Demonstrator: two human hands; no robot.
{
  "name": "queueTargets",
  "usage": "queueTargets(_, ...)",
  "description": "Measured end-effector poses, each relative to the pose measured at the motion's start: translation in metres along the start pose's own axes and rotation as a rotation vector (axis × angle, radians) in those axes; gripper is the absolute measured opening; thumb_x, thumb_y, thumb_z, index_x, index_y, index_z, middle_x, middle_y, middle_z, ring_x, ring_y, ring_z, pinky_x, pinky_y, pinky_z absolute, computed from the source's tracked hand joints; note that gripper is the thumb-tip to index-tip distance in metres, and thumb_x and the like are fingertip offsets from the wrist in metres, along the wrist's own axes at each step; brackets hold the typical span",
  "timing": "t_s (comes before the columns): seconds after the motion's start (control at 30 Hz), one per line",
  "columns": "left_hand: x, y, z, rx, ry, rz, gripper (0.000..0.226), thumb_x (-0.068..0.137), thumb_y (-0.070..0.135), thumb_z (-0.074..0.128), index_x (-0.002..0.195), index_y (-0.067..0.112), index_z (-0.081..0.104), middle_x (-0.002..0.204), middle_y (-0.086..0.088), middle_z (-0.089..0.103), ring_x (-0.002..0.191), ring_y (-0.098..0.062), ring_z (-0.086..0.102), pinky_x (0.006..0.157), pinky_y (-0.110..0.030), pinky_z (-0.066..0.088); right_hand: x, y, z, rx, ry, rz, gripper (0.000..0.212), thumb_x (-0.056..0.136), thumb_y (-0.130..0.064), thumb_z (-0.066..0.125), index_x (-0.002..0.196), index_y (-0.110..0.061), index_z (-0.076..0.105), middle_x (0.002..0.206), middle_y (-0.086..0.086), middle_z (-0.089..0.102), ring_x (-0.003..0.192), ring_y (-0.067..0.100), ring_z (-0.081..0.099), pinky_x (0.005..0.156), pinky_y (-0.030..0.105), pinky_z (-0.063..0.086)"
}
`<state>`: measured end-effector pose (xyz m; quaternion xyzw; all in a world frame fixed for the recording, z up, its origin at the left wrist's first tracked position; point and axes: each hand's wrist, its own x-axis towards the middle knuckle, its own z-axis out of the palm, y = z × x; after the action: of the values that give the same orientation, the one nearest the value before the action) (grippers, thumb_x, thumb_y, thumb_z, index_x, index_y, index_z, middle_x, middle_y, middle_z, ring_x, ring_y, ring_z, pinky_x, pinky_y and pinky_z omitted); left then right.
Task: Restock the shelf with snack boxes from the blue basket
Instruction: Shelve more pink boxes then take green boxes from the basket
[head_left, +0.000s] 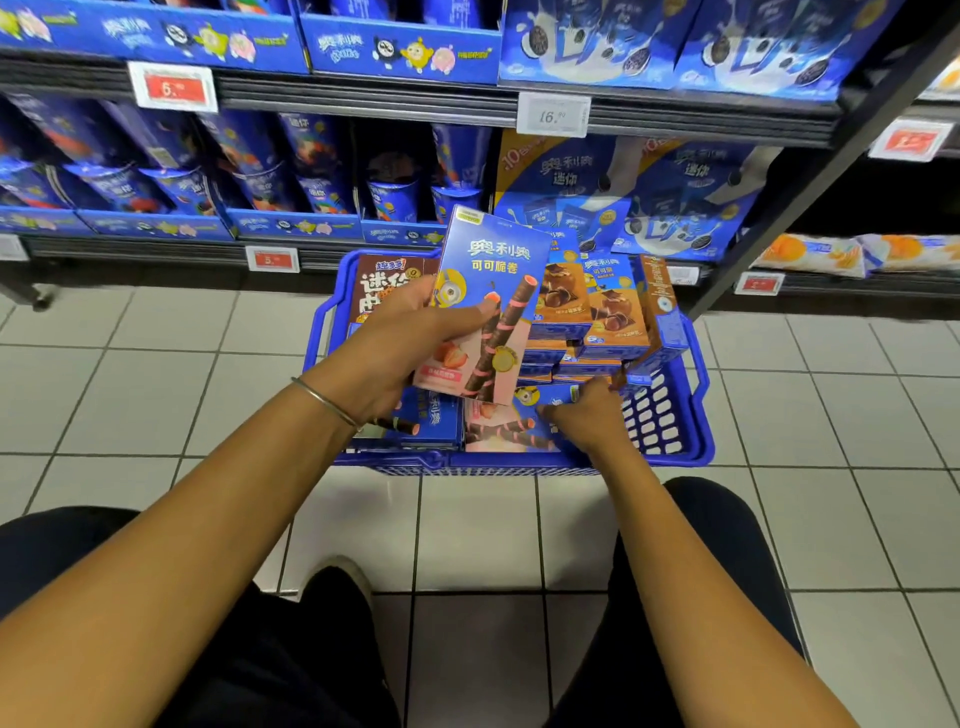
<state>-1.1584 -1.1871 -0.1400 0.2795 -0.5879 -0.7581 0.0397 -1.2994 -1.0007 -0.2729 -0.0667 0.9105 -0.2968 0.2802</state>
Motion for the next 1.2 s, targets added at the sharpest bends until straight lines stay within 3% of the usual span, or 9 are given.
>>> queueTargets(0.2, 0.004, 0.0, 0.0, 0.033, 0.019, 0.002, 0.032, 0.098, 0.027, 0.073, 0.12, 0.004, 0.073, 0.108, -0.015, 0.08, 0.086, -0.029, 0.078, 0.078, -0.044, 0.065, -0.017, -0.004, -0.026, 0.284, -0.061, -0.127, 0.043, 0.084, -0.018, 0.081, 0.108, -0.016, 0.046, 0.108, 0.009, 0.07, 0.094, 0.025, 0.072, 0.084, 0.047, 0.059)
queueTargets(0.37, 0.004, 0.003, 0.004, 0.158, 0.146, 0.079, 0.03, 0.104, 0.035, 0.064, 0.116, 0.008, 0.072, 0.092, -0.006, 0.079, 0.066, -0.016, 0.072, 0.056, -0.026, 0.059, -0.043, -0.033, -0.076, 0.261, 0.009, -0.422, 0.037, 0.085, -0.019, 0.08, 0.116, -0.024, 0.06, 0.104, -0.011, 0.068, 0.089, 0.001, 0.069, 0.071, 0.025, 0.059)
queueTargets(0.53, 0.009, 0.001, 0.005, 0.317, 0.262, 0.212, 0.045, 0.107, 0.035, 0.059, 0.117, -0.009, 0.059, 0.093, -0.021, 0.063, 0.08, -0.021, 0.059, 0.053, -0.018, 0.049, -0.065, -0.063, -0.125, 0.213, -0.053, -0.638, 0.043, 0.076, -0.018, 0.087, 0.112, -0.026, 0.067, 0.11, -0.002, 0.072, 0.102, 0.016, 0.07, 0.088, 0.043, 0.059)
queueTargets(0.73, 0.005, 0.003, 0.014, 0.326, 0.22, 0.217, 0.053, 0.105, 0.058, 0.048, 0.097, 0.007, 0.06, 0.092, -0.015, 0.06, 0.076, -0.03, 0.055, 0.077, -0.039, 0.052, -0.082, -0.095, -0.138, 0.47, -0.164, -0.707, 0.042, 0.079, -0.017, 0.084, 0.116, -0.019, 0.065, 0.103, 0.01, 0.075, 0.092, 0.029, 0.075, 0.072, 0.05, 0.062)
queueTargets(0.87, 0.0, 0.007, 0.025, 0.315, 0.128, 0.205, 0.083, 0.084, 0.084, 0.036, 0.104, 0.01, 0.069, 0.104, -0.007, 0.077, 0.101, -0.03, 0.073, 0.096, -0.049, 0.057, -0.08, -0.114, -0.12, 0.544, -0.044, -0.681, 0.038, 0.081, -0.015, 0.083, 0.114, -0.012, 0.065, 0.111, 0.016, 0.07, 0.102, 0.027, 0.07, 0.077, 0.048, 0.061)
queueTargets(0.93, 0.001, 0.003, 0.024, 0.251, 0.082, 0.222, 0.076, 0.082, 0.08, 0.049, 0.107, 0.011, 0.067, 0.096, 0.002, 0.074, 0.088, -0.018, 0.075, 0.082, -0.045, 0.063, -0.081, -0.122, -0.111, 0.597, 0.017, -0.672, 0.033, 0.082, -0.014, 0.082, 0.111, -0.011, 0.066, 0.107, 0.013, 0.071, 0.092, 0.025, 0.072, 0.067, 0.043, 0.06)
queueTargets(1.03, 0.001, -0.007, 0.021, 0.201, -0.025, 0.296, 0.017, 0.092, 0.05, 0.072, 0.102, 0.037, 0.07, 0.096, 0.018, 0.076, 0.085, -0.004, 0.076, 0.067, -0.021, 0.06, -0.085, -0.131, -0.101, 0.603, 0.092, -0.723, 0.028, 0.083, -0.015, 0.08, 0.107, -0.012, 0.066, 0.101, 0.004, 0.07, 0.089, 0.029, 0.071, 0.065, 0.048, 0.06)
queueTargets(1.13, 0.003, -0.008, 0.021, 0.148, -0.001, 0.299, 0.028, 0.096, 0.03, 0.077, 0.12, 0.02, 0.066, 0.114, 0.002, 0.079, 0.103, -0.019, 0.078, 0.08, -0.035, 0.064, -0.084, -0.134, -0.087, 0.571, 0.188, -0.768, 0.035, 0.084, -0.02, 0.079, 0.116, -0.014, 0.066, 0.116, 0.003, 0.066, 0.109, 0.021, 0.064, 0.089, 0.047, 0.056)
queueTargets(1.2, 0.003, -0.005, 0.023, 0.093, 0.032, 0.26, 0.04, 0.095, 0.028, 0.075, 0.129, 0.012, 0.063, 0.12, -0.004, 0.078, 0.107, -0.026, 0.077, 0.08, -0.038, 0.063, -0.083, -0.131, -0.076, 0.582, 0.247, -0.72, 0.05, 0.083, -0.031, 0.077, 0.128, -0.019, 0.06, 0.13, 0.001, 0.058, 0.122, 0.01, 0.054, 0.1, 0.027, 0.048)
